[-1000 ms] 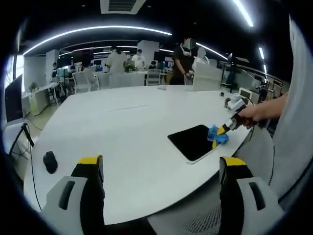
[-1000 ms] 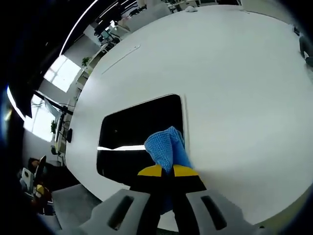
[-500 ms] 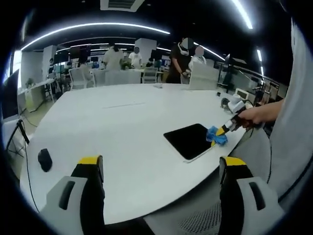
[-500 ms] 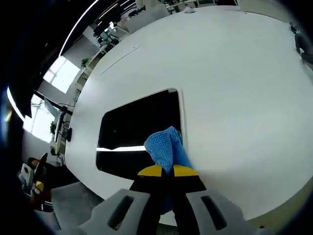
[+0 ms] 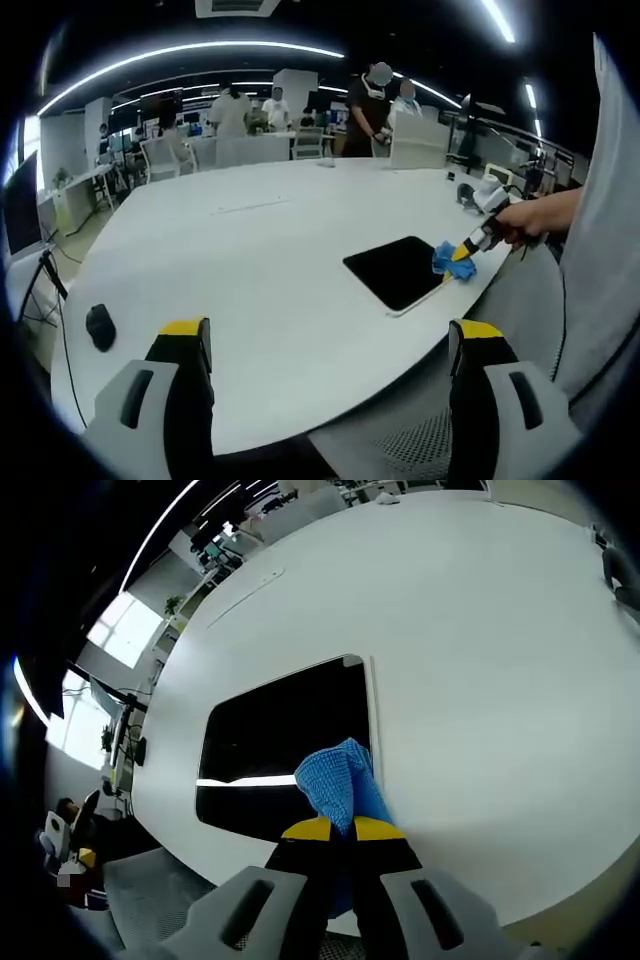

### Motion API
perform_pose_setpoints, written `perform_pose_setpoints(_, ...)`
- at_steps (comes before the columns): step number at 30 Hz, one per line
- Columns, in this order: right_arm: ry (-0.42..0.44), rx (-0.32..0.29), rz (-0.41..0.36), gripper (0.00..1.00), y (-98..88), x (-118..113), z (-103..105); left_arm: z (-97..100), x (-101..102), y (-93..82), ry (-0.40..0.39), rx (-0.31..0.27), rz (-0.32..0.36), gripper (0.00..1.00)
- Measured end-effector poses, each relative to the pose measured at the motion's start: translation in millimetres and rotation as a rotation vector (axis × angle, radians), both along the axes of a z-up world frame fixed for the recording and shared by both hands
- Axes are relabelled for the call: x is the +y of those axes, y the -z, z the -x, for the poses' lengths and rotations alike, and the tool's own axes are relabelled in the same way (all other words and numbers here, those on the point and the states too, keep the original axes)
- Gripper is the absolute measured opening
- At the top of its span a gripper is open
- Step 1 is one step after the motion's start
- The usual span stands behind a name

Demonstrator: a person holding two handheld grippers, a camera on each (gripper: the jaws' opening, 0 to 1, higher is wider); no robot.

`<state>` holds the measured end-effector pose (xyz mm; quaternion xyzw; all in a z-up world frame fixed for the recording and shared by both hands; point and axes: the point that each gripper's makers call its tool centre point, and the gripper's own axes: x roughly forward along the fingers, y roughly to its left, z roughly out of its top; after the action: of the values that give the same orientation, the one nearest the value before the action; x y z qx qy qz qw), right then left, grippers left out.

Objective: Wipe the mirror surface with the cleaning cloth until all visible marks leave the cleaned area.

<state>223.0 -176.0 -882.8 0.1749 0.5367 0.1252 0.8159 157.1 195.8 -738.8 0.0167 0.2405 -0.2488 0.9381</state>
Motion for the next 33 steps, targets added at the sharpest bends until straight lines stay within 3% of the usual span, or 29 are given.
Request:
perform_pose_setpoints(15, 0.009, -0.027, -0.007, 0.00, -2.4, 5, 1, -0.4, -4, 0.1, 0.013, 0.000, 0.013, 0.99)
perform_pose_setpoints(19, 0.013, -0.025, 0.008, 0.00, -3.1, 5, 1, 4.3, -7, 7.1, 0.035, 0.014, 0.004, 0.99)
perform_pose_setpoints(33, 0.000, -0.037, 0.033, 0.00, -3.4, 16, 1, 4.8, -16, 14.3, 0.047, 0.034, 0.052, 0.99)
